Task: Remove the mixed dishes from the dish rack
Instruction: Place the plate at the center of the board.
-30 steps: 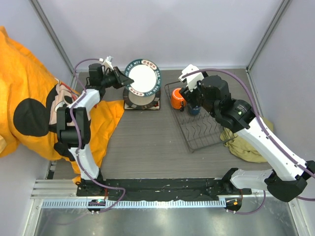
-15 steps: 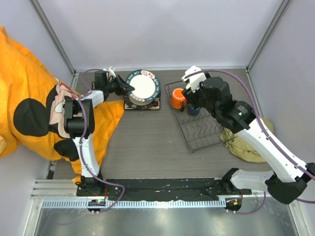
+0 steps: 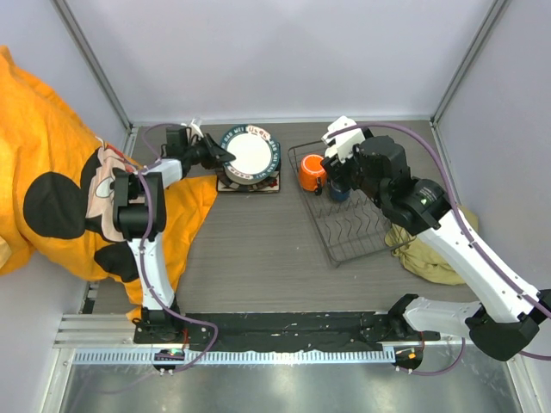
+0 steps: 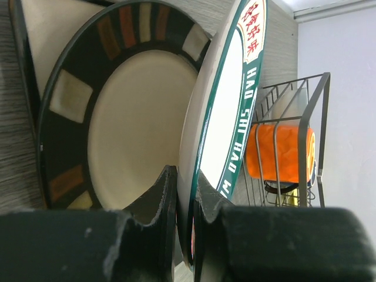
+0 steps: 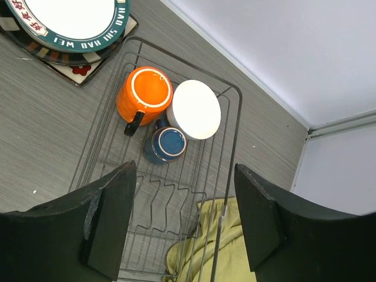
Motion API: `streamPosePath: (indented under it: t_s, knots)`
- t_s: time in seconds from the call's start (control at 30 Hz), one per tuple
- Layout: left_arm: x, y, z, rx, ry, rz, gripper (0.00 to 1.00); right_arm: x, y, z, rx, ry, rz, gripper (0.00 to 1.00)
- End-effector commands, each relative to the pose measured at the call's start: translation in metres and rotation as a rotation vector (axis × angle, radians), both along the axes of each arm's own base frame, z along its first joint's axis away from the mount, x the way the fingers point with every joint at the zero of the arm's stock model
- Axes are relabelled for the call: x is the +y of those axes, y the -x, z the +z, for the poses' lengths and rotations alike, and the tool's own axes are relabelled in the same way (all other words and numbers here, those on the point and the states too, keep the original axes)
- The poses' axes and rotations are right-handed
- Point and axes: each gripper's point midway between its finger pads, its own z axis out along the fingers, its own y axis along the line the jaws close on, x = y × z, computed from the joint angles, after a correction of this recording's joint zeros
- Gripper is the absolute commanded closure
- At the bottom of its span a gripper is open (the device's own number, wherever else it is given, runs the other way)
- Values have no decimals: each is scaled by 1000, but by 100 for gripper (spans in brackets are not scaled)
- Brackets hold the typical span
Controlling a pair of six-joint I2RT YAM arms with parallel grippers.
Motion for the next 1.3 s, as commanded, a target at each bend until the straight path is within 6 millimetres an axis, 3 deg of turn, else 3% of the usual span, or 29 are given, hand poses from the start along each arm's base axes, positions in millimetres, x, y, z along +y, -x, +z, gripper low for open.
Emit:
streamPosePath:
  t_s: [0.0, 0.63, 0.97, 1.27]
  knots:
    - [18, -11, 10, -59, 6, 19, 100, -1, 1, 11, -35, -52, -6, 28]
    - [21, -7, -13, -8, 3, 21, 94, 1, -3, 1, -14, -34, -9, 28]
    - [20, -2, -15, 2, 9, 15, 66, 1, -5, -1, -11, -27, -14, 28]
    - [23, 1, -9, -6, -15, 13, 57, 0, -4, -5, -6, -23, -18, 27]
